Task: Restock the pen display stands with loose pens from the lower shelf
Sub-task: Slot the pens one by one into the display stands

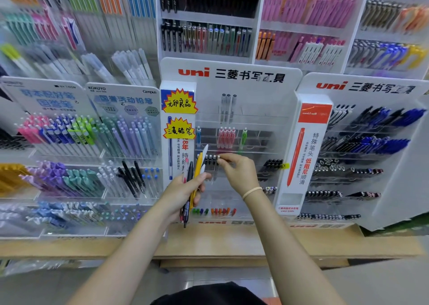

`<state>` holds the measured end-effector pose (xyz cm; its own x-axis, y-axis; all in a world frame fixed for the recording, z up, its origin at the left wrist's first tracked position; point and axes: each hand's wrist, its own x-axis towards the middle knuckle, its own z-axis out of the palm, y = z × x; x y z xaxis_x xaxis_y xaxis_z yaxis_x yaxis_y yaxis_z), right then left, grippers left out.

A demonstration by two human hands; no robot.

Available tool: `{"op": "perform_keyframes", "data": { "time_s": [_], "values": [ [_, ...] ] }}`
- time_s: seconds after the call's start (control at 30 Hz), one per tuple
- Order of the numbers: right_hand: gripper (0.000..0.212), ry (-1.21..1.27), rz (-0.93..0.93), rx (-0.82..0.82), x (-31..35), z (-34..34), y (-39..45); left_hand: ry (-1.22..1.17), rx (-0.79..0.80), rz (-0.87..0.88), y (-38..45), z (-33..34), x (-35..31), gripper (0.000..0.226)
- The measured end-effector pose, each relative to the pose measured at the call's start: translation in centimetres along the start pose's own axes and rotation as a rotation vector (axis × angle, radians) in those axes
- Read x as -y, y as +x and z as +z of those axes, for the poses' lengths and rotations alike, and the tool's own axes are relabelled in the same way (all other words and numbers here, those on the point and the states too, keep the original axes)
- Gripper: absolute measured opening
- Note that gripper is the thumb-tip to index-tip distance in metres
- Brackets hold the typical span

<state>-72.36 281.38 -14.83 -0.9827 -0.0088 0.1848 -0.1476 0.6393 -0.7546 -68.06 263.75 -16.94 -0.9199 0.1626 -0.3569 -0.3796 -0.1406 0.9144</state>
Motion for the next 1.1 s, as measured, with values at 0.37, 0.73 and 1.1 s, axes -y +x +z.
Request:
{"op": "perform_keyframes", "data": {
  "time_s": [0.37,0.73,1.1],
  "values": [
    [0.03,0.577,0.171,0.16,3.7,-1.8,-3.6,0.059,0.272,-0.058,-3.6,0.1,-1.4,0.041],
    [0.007,0.893,0.396,-0.026,3.4,-2.1,-6.4,-0.183,-0.12,-0.028,-3.9,-0.8,1.0,0.014],
    [0.013,0.53,0.288,0.337,3.5,-0.7,-9.7,-0.194,-0.231,0.008,-3.2,1.0,0.5,0.025]
  ]
}}
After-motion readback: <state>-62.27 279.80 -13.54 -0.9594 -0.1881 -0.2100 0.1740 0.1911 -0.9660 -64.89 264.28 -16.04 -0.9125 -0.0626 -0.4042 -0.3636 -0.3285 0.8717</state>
